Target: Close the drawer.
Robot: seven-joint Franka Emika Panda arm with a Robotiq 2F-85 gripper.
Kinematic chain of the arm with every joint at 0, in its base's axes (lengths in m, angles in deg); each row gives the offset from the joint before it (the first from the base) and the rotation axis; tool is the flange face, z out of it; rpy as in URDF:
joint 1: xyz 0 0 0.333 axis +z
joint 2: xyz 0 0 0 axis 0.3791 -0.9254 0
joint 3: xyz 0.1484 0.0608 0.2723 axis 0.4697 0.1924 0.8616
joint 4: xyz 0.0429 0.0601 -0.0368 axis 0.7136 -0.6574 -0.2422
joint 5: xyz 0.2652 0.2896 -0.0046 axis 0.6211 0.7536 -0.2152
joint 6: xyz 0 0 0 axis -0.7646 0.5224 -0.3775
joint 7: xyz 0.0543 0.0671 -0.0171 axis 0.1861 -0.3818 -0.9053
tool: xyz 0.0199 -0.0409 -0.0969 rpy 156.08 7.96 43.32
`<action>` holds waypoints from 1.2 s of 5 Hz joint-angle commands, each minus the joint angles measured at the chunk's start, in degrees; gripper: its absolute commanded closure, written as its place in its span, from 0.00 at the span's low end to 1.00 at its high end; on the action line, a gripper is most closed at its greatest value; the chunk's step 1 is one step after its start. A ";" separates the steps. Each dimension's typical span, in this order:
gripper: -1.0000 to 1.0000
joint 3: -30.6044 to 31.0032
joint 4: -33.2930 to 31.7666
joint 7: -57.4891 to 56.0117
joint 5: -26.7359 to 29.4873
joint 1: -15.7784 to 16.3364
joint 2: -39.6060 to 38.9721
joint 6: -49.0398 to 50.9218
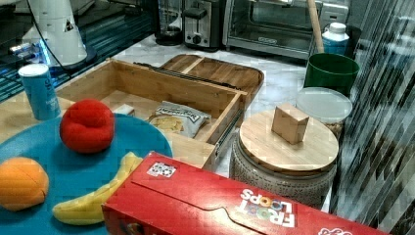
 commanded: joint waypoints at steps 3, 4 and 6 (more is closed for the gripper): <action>0.00 0.06 -3.71 -2.46 3.41 -0.75 1.33 -3.23; 0.00 0.82 -6.73 -6.03 6.71 -0.30 2.22 -6.80; 0.00 1.45 -13.30 -13.21 6.21 4.54 3.82 -13.57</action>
